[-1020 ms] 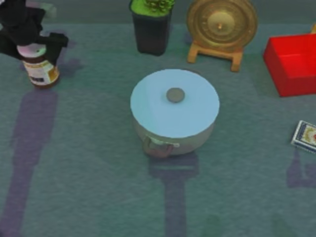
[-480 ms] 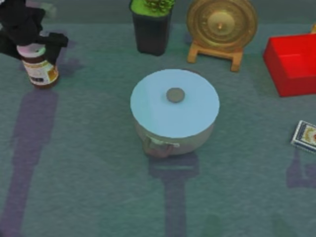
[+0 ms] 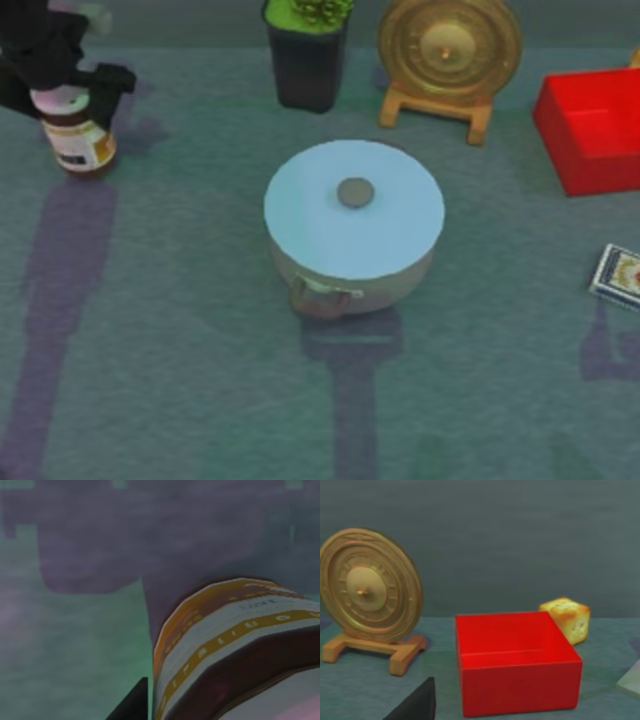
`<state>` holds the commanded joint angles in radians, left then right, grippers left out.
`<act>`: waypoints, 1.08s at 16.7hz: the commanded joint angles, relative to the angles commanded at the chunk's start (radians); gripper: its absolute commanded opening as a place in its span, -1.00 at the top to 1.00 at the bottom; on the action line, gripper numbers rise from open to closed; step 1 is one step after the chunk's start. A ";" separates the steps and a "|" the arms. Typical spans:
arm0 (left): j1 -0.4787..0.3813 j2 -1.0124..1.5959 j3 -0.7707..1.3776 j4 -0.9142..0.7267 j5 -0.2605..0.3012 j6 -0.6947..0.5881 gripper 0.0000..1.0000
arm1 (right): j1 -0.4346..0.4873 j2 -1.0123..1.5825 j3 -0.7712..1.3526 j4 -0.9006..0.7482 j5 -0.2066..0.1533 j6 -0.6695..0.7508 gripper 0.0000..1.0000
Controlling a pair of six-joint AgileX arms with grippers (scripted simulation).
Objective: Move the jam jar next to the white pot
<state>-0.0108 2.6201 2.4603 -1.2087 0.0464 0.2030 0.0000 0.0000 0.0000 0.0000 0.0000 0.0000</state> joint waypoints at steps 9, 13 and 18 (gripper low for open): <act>0.019 -0.456 -0.477 0.016 -0.004 0.003 1.00 | 0.000 0.000 0.000 0.000 0.000 0.000 -1.00; 0.023 -0.519 -0.540 0.017 -0.005 0.003 1.00 | 0.000 0.000 0.000 0.000 0.000 0.000 -1.00; 0.007 -0.519 -0.547 0.024 -0.009 -0.011 1.00 | 0.000 0.000 0.000 0.000 0.000 0.000 -1.00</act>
<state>-0.0033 2.1008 1.9136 -1.1842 0.0379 0.1920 0.0000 0.0000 0.0000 0.0000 0.0000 0.0000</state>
